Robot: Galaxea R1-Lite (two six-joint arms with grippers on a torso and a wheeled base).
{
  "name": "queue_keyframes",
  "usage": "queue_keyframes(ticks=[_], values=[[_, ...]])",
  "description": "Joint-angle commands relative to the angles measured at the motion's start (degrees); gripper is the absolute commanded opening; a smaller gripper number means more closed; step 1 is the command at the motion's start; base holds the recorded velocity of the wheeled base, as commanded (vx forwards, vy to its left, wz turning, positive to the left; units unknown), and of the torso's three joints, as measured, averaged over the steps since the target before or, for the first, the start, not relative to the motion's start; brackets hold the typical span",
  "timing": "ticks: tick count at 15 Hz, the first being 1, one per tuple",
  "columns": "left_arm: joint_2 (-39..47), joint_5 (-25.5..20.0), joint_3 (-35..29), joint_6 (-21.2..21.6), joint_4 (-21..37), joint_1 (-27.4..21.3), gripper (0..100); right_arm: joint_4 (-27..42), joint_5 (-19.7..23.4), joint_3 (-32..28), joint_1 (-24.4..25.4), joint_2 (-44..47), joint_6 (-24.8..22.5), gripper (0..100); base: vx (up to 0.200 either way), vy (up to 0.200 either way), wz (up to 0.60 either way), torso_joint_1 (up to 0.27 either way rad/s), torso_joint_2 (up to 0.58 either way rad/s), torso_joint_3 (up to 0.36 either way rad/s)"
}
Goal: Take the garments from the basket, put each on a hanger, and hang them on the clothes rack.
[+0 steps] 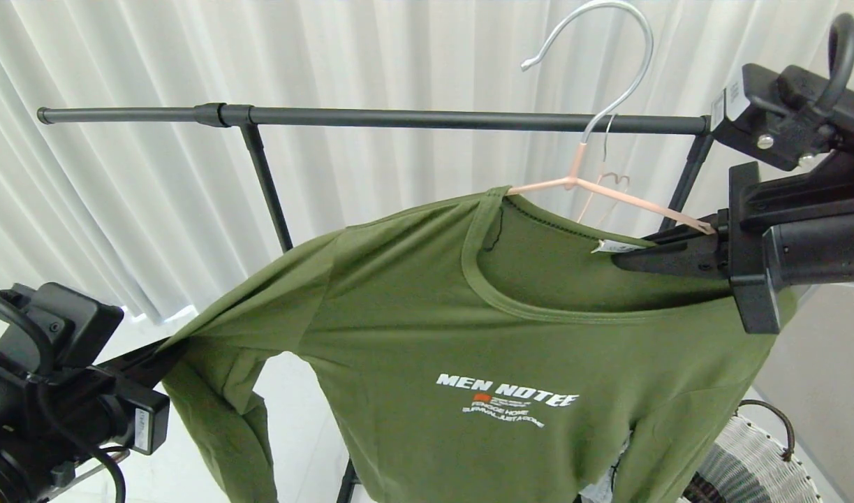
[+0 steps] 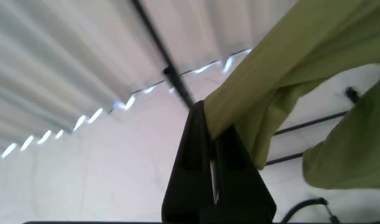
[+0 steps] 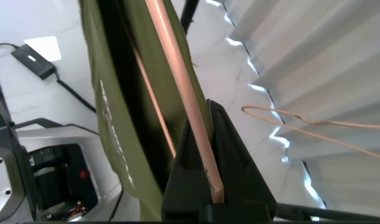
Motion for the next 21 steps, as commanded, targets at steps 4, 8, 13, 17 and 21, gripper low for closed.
queue_keyframes(ticks=[4, 8, 13, 17, 21], values=[[-1.3, -0.2, 0.6, 1.2, 0.0, 0.6, 100, 0.0, -0.1, -0.4, -0.1, -0.1, 0.0, 0, 0.0, 0.0, 0.0, 0.0, 0.0, 0.0], [-4.1, -5.2, 1.4, 1.5, 0.0, -0.4, 100, 0.0, -1.8, -0.6, -0.1, -0.1, 0.1, 0, 0.0, 0.0, 0.0, 0.0, 0.0, 0.0], [-7.2, -17.0, 0.2, 0.3, 0.0, -0.5, 100, 0.3, -6.2, -0.5, -1.8, -0.5, 0.3, 0, 0.0, 0.0, 0.0, 0.0, 0.0, 0.0], [-8.6, -21.4, -2.2, -4.5, 0.0, -0.4, 100, 4.1, -15.3, -0.6, -3.3, -0.4, 2.5, 0, 0.0, 0.0, 0.0, 0.0, 0.0, 0.0], [-3.9, -7.5, -0.4, 7.1, 2.0, 6.1, 100, 10.2, -27.9, -1.3, -3.0, 2.8, 17.7, 0, 0.0, 0.0, 0.0, 0.0, 0.0, 0.0]])
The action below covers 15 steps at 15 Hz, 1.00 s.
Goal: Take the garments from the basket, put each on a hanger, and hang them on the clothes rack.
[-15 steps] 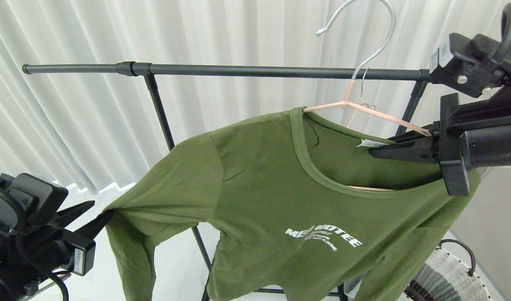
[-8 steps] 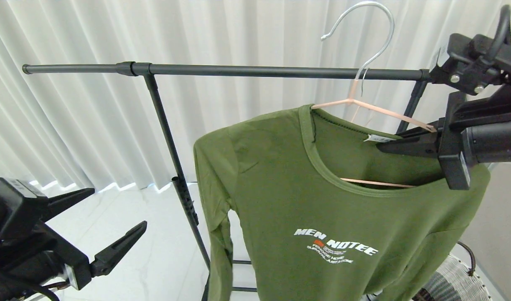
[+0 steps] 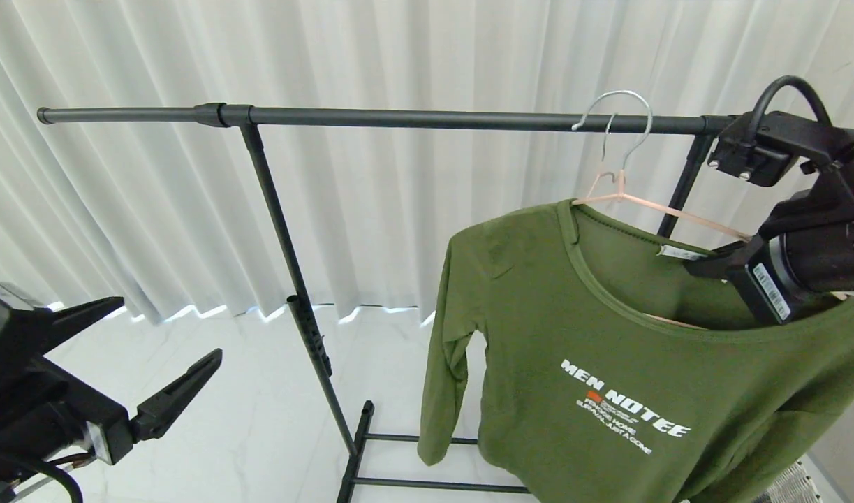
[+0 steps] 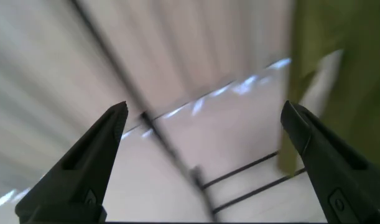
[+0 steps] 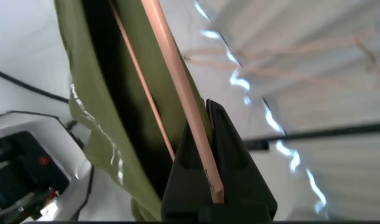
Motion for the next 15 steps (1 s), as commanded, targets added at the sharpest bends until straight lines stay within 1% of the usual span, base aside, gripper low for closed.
queue_keyframes(ticks=[1, 2, 3, 7, 13, 15], values=[[3.0, 2.5, 0.3, 2.7, 0.3, 3.1, 100, 1.2, -2.0, -0.9, 0.3, 3.2, 6.6, 0, 0.0, 0.0, 0.0, 0.0, 0.0, 0.0], [2.9, 2.3, -0.2, 2.7, 0.3, 2.9, 100, 1.3, -2.2, -2.3, 1.1, 4.3, 10.3, 0, 0.0, 0.0, 0.0, 0.0, 0.0, 0.0], [2.8, 2.3, -0.2, 2.9, 0.3, 2.4, 100, 1.3, -2.2, -3.3, 2.0, 4.8, 11.8, 0, 0.0, 0.0, 0.0, 0.0, 0.0, 0.0], [1.9, 2.3, -0.5, 3.3, 0.2, -0.5, 100, 1.2, -2.2, -3.5, 3.0, 4.8, 12.0, 0, 0.0, 0.0, 0.0, 0.0, 0.0, 0.0], [1.7, 2.3, -0.6, 3.4, 0.2, -1.5, 100, 1.2, -2.3, -3.5, 3.0, 4.4, 12.0, 0, -0.2, 0.2, 0.0, 0.003, 0.0, 0.004], [1.6, 2.3, -0.6, 3.4, 0.1, -1.6, 100, 1.1, -2.3, -3.5, 3.0, 4.4, 12.0, 0, 0.0, 0.0, 0.0, 0.0, 0.0, 0.0]])
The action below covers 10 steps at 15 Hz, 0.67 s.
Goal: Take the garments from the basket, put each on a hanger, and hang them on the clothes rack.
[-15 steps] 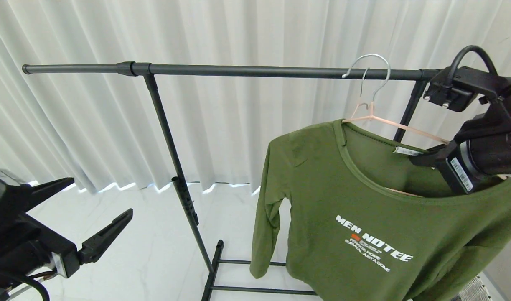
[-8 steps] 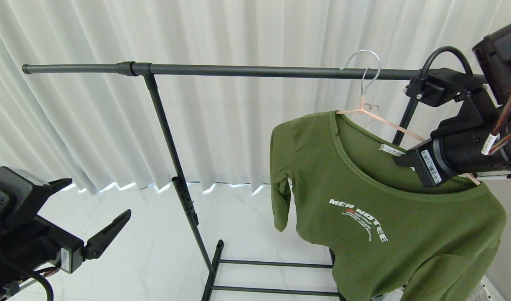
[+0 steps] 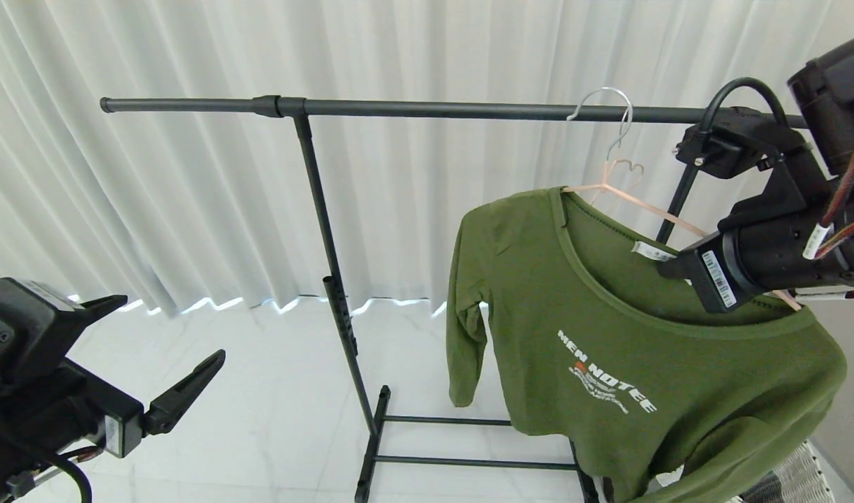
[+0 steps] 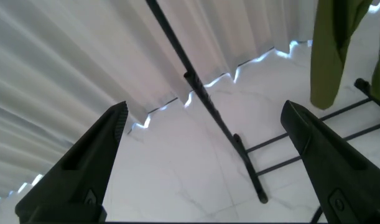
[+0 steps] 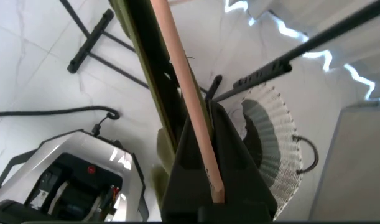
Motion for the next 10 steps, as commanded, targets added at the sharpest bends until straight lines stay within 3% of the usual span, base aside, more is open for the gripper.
queue_keyframes(ticks=[1, 9, 10], values=[[0.0, 0.0, 0.0, 0.0, 0.0, 0.0, 100, -0.1, 0.0, 0.0, 0.1, 0.0, 0.0, 0, 0.0, 0.0, 0.0, 0.0, 0.0, 0.0], [-0.1, 0.1, 0.0, 0.0, -0.1, 0.0, 100, -3.1, 0.0, -0.4, 0.1, 0.5, 0.0, 0, 0.0, 0.0, 0.0, 0.0, 0.0, 0.0], [0.0, 0.0, 0.0, 0.0, 0.0, 0.0, 100, -3.4, 0.0, -0.4, 0.1, 0.5, 0.0, 0, 0.2, 0.0, 0.0, 0.002, 0.0, 0.007]])
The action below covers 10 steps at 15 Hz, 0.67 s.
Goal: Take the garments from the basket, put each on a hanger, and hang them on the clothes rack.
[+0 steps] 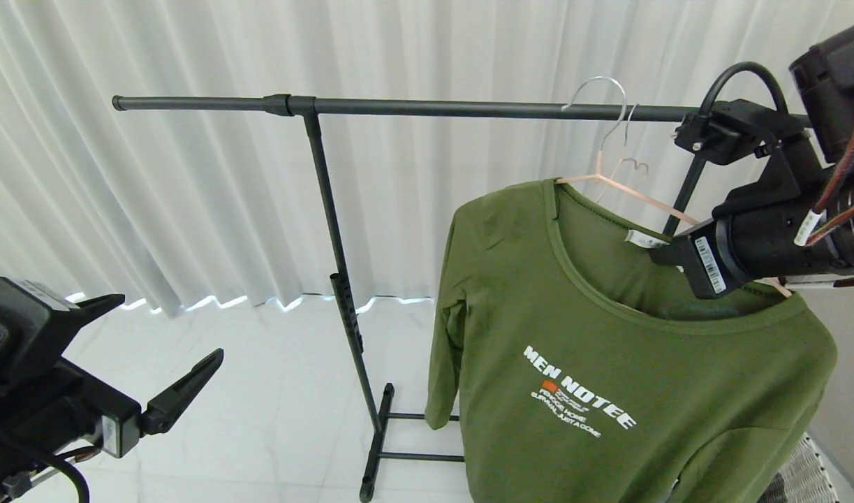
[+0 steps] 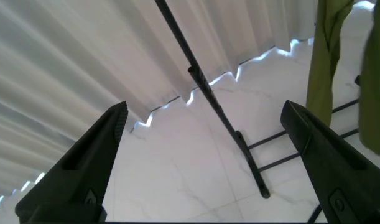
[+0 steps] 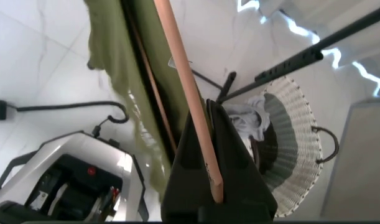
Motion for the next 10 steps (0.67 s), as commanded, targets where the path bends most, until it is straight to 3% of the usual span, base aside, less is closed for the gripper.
queue_keyframes(ticks=[1, 10], values=[[0.1, 0.0, 0.1, 0.0, 0.0, -0.1, 100, -0.4, 0.0, 0.0, 0.0, 0.1, 0.0, 0, 0.2, 0.0, 0.0, -0.002, 0.0, 0.002], [-0.3, 0.0, 0.3, 0.1, 0.0, -1.3, 100, -2.5, 0.1, 0.0, 1.1, 1.3, 0.1, 0, 0.2, 0.0, 0.0, 0.005, 0.0, 0.003]])
